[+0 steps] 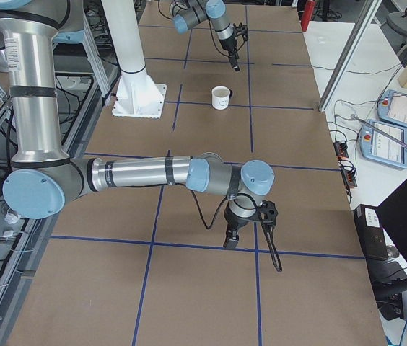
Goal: Flip mug
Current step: 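Open the left gripper and withdraw it away from the mug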
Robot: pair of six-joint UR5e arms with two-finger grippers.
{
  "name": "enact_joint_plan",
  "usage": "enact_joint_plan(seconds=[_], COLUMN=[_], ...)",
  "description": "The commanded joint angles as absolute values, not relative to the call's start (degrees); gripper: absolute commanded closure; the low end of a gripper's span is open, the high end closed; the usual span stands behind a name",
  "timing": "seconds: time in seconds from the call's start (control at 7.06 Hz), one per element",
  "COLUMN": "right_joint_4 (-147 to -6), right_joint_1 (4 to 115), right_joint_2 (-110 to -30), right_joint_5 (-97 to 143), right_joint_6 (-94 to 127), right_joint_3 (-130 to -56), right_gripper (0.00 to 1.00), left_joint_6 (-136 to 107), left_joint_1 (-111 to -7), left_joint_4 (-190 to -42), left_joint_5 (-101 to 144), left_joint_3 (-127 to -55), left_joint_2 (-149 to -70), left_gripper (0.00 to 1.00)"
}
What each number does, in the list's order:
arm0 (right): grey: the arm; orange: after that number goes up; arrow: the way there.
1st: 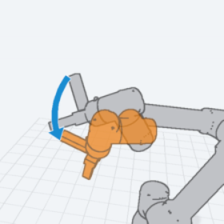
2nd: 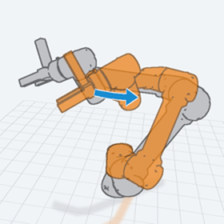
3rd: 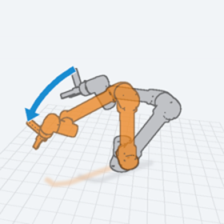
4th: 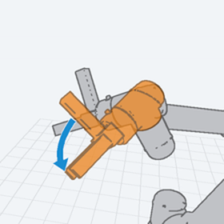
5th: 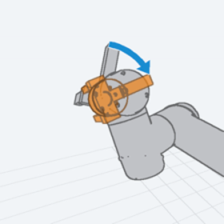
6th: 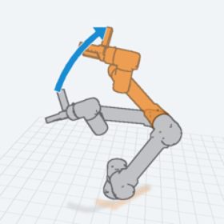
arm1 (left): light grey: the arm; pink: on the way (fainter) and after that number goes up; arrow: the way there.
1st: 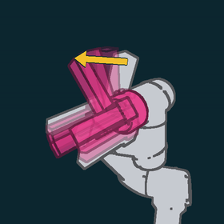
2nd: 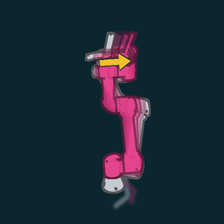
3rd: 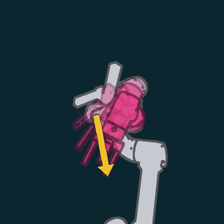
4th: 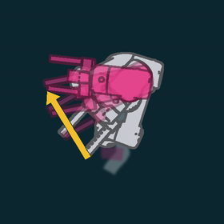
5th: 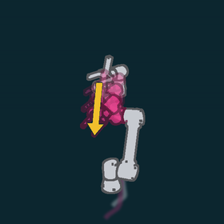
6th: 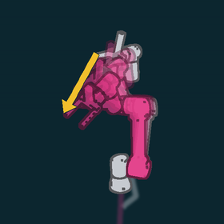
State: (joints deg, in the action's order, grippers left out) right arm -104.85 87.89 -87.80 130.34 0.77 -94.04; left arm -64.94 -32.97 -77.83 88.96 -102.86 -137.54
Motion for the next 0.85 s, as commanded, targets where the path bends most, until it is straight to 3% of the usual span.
enact_joint_plan(seconds=[0.0, 0.71], right_joint_4=[-104.9, -104.9], right_joint_1=[87.9, 87.9], right_joint_2=[-87.8, -87.8], right_joint_5=[130.3, 130.3], right_joint_6=[0.8, 0.8], right_joint_3=[-94.0, -94.0], right_gripper=[0.00, 0.00], left_joint_6=[-52.7, -36.1], left_joint_1=[-41.4, -56.6], left_joint_4=[-80.3, -111.2], left_joint_5=[95.8, 110.3], left_joint_3=[-106.7, -105.4], left_joint_2=[-131.9, -107.2], left_gripper=[0.00, 0.00])
